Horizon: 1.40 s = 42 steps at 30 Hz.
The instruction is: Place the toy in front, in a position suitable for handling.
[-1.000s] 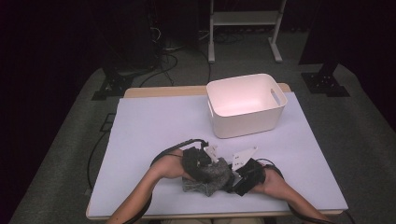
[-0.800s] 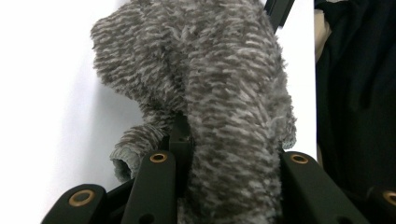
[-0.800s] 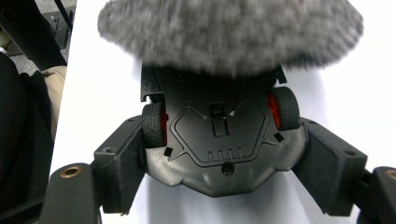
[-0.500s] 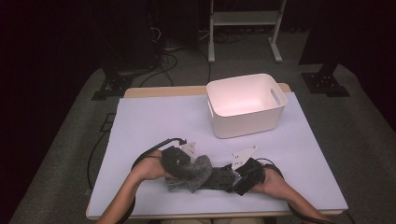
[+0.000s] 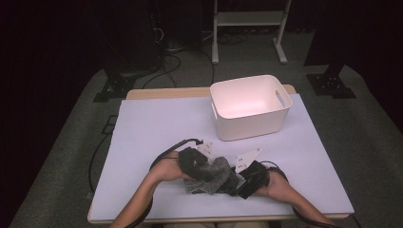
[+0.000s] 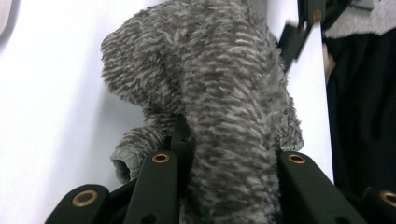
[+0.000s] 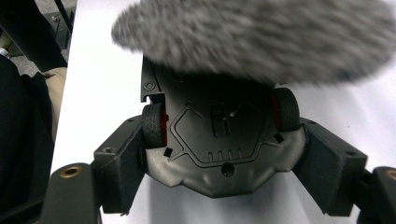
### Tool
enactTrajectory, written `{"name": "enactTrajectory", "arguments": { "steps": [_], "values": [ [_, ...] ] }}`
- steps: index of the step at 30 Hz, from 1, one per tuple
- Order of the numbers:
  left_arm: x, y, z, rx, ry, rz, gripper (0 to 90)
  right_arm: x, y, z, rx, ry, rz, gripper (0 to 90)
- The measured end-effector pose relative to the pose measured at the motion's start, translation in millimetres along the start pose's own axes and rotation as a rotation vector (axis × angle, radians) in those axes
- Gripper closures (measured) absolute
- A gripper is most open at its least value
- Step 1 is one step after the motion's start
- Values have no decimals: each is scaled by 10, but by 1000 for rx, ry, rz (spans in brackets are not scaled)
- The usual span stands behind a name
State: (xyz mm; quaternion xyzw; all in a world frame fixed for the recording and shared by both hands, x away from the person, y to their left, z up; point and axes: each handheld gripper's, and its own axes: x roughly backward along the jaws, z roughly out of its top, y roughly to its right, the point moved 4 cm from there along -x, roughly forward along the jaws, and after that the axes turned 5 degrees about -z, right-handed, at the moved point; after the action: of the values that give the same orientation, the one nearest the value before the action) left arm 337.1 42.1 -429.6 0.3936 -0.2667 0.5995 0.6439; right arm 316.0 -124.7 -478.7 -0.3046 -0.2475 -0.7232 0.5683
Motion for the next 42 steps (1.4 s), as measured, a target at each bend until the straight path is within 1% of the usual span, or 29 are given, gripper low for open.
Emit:
{"name": "enactTrajectory", "arguments": {
  "steps": [3, 4, 5, 7, 8, 11, 14, 16, 17, 18, 22, 26, 31, 34, 38, 40, 42],
  "values": [
    [-56, -8, 85, -8, 19, -13, 696, -3, 1, 0, 2, 2, -1, 229],
    [-76, -12, 115, -2, 28, -18, 696, -3, 2, 0, 2, 3, -1, 229],
    [-98, -12, 143, -5, 31, -28, 697, -5, 0, 2, 1, 4, 0, 230],
    [-139, -12, 189, -13, 36, -34, 697, -8, 0, 4, 1, 5, -1, 229],
    [-158, -8, 204, -12, 38, -42, 697, -8, 0, 3, 0, 6, -1, 230],
    [-159, -13, 202, -22, 44, -43, 704, -9, -1, -6, -1, 4, 0, 230],
    [-113, -20, 148, -17, 63, -42, 709, -9, 1, -6, 1, 8, 0, 230],
    [-68, -30, 87, -13, 66, -44, 712, -9, 2, -7, -1, 9, 0, 230],
    [-41, -38, 54, -11, 66, -34, 713, -10, 2, -10, 2, 8, 0, 230],
    [-14, -41, 19, -1, 70, -32, 713, -11, 5, -15, 2, 7, 0, 230],
    [91, -41, -116, 9, 66, -14, 713, -11, 7, -17, 0, 7, 2, 230],
    [182, -35, -267, 44, 74, 6, 713, -10, 3, -21, -4, 7, -1, 229],
    [255, -25, -431, 69, 75, 17, 712, -10, 7, -31, -15, 16, 2, 228],
    [270, -10, -464, 75, 77, 20, 712, -6, 8, -28, -19, 16, 6, 227],
    [272, -2, -460, 69, 71, 19, 710, 10, 2, -43, -21, 5, 9, 225],
    [259, -1, -463, 67, 57, 21, 709, 42, 5, -60, -32, 5, 13, 225],
    [256, 0, -462, 70, 60, 19, 709, 79, 20, -94, -51, 6, 18, 225]
  ]
}}
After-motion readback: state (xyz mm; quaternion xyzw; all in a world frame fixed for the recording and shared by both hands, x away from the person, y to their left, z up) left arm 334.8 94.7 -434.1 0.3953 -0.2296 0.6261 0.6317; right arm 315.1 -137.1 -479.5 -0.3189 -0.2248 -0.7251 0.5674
